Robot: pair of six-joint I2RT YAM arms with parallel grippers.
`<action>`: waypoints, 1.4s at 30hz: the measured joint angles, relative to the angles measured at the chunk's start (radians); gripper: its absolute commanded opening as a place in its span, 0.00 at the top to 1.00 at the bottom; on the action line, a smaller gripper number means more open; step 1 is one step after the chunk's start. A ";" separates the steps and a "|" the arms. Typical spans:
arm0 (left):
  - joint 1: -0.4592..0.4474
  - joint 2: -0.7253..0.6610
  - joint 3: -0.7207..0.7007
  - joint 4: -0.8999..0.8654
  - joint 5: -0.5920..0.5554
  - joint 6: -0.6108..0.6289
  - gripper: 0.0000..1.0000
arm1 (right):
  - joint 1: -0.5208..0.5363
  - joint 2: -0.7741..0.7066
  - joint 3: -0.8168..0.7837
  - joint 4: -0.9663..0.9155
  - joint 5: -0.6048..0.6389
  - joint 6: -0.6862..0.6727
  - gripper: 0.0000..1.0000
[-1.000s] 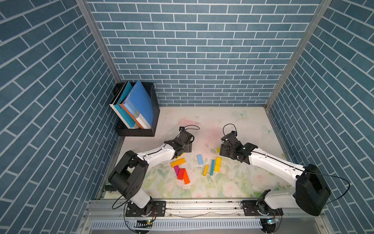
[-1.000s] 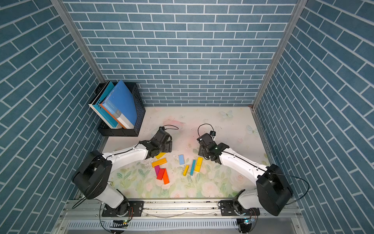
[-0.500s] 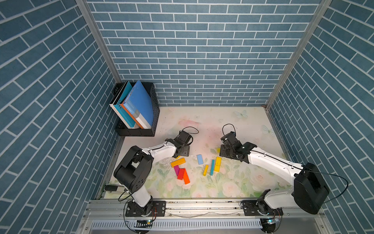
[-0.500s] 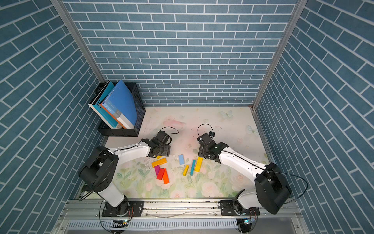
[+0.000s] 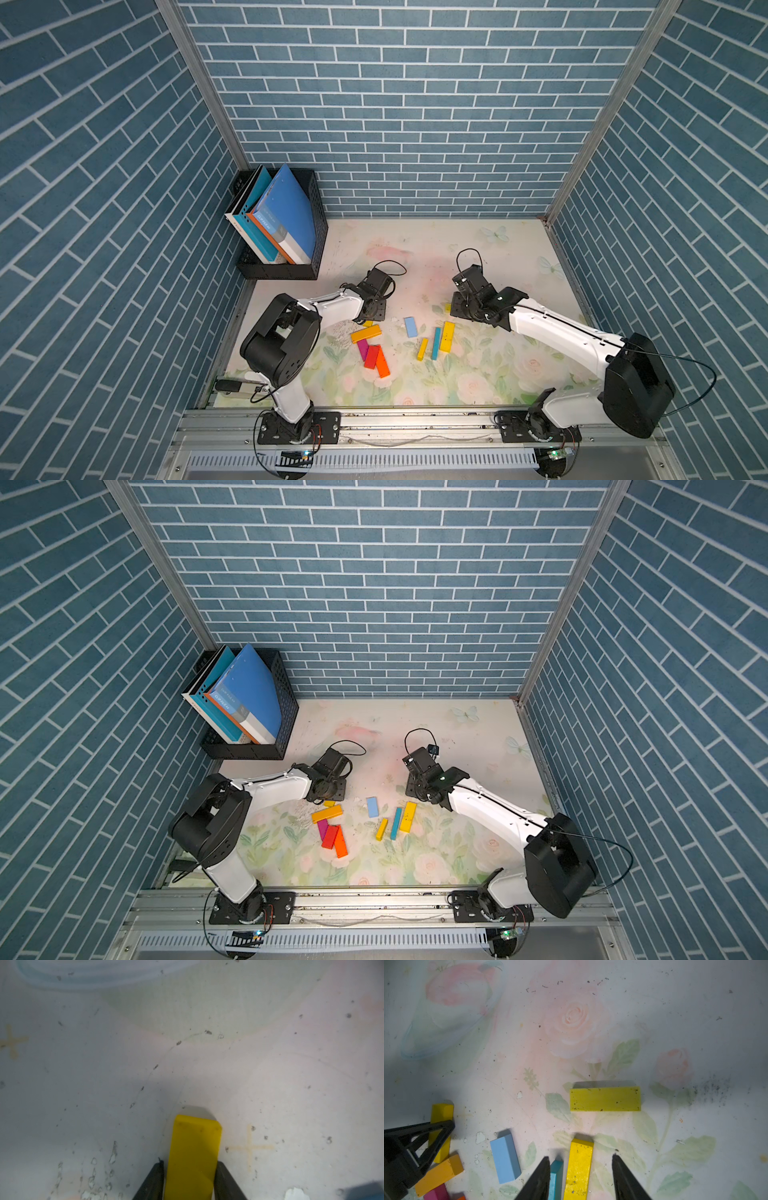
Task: Assemble the letter h with building blocks
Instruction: Pick up the building block from the center of the board, then place the building block at the center of the board.
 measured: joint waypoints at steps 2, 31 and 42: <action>0.000 0.000 0.003 -0.001 0.005 -0.009 0.68 | 0.000 0.007 0.011 0.000 -0.001 0.000 0.53; -0.039 0.286 0.400 -0.061 0.056 -0.143 0.46 | 0.000 0.016 0.008 0.011 -0.026 0.000 0.55; -0.060 0.278 0.407 -0.075 0.051 -0.157 0.25 | 0.031 0.024 0.019 0.011 -0.040 -0.008 0.31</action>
